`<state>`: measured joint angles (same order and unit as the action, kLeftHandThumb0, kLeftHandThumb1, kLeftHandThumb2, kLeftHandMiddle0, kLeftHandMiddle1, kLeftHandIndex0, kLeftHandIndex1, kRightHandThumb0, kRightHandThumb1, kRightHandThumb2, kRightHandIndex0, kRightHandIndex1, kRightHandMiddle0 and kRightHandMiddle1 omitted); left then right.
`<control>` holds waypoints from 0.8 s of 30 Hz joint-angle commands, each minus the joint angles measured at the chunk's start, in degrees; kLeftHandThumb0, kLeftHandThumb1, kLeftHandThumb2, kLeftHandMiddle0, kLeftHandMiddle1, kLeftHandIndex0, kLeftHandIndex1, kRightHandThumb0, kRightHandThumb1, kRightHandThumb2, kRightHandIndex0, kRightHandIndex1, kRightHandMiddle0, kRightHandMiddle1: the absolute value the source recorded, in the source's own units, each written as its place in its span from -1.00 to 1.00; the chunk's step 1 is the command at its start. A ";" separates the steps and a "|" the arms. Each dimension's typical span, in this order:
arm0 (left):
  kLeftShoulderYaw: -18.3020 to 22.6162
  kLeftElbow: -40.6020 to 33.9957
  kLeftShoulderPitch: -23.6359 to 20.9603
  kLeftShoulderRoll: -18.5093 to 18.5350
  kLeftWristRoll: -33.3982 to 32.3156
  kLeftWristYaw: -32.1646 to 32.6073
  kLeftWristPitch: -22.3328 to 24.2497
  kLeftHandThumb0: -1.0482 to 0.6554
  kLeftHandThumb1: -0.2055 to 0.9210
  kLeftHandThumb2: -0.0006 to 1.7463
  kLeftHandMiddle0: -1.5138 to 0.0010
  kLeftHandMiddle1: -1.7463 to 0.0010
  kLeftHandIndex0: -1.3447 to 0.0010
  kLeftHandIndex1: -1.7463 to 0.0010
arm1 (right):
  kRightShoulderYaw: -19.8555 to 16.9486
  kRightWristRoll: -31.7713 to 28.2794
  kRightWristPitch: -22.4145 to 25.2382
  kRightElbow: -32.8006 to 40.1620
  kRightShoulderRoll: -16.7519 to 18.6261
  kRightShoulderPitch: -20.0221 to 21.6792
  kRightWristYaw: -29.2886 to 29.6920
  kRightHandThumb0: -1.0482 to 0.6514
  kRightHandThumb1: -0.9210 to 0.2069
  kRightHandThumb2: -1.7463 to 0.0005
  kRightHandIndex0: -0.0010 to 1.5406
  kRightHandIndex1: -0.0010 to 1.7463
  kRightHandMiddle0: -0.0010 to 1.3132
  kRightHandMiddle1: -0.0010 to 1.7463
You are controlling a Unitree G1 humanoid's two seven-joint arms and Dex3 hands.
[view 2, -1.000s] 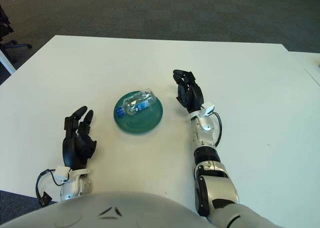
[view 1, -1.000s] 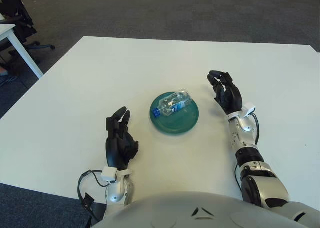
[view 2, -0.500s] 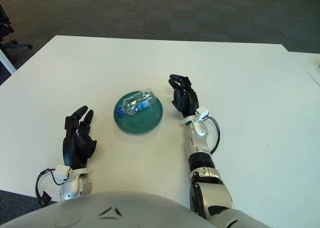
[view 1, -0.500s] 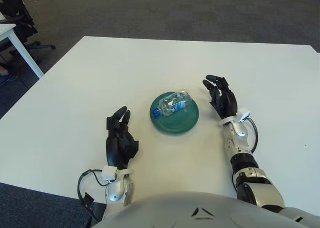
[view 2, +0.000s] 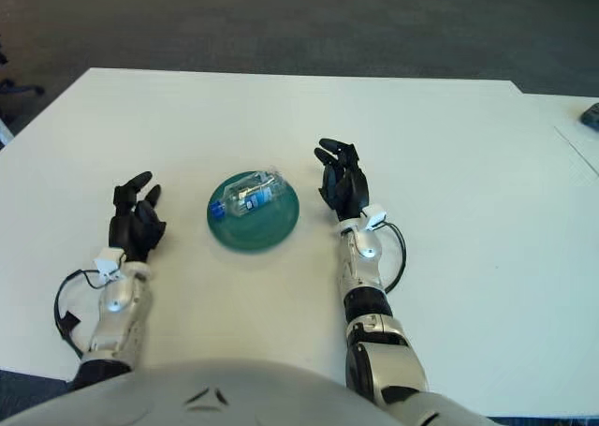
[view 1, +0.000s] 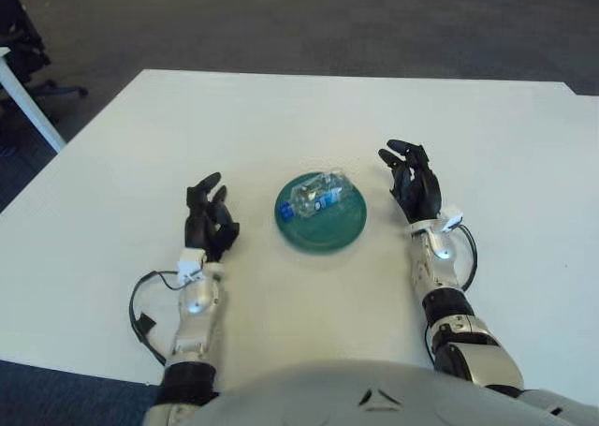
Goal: Put the bottle into the plate.
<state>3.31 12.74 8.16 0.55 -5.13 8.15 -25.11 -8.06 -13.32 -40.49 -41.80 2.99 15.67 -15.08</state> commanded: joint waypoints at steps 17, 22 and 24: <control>2.30 6.89 -3.16 0.69 0.51 -3.36 2.03 -0.52 1.00 -0.21 0.46 0.31 0.78 -0.19 | -5.56 -0.80 -7.28 -24.48 0.86 7.31 -6.47 -0.48 -0.78 0.23 -0.19 0.25 -0.78 0.42; 2.54 8.10 -4.49 1.41 0.97 -4.05 2.54 -0.56 1.00 -0.24 0.44 0.29 0.76 -0.20 | -6.84 -1.16 -9.55 -24.83 1.94 7.40 -8.34 -0.46 -0.67 0.12 -0.19 0.31 -0.78 0.46; 2.60 8.57 -4.87 1.69 1.15 -4.27 2.77 -0.58 1.00 -0.24 0.44 0.29 0.76 -0.20 | -7.24 -1.15 -10.25 -24.73 2.31 7.27 -8.68 -0.46 -0.67 0.11 -0.20 0.32 -0.77 0.47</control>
<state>5.74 18.71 2.54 1.96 -4.50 4.62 -24.70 -14.24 -12.88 -48.62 -63.68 2.73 27.27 -23.11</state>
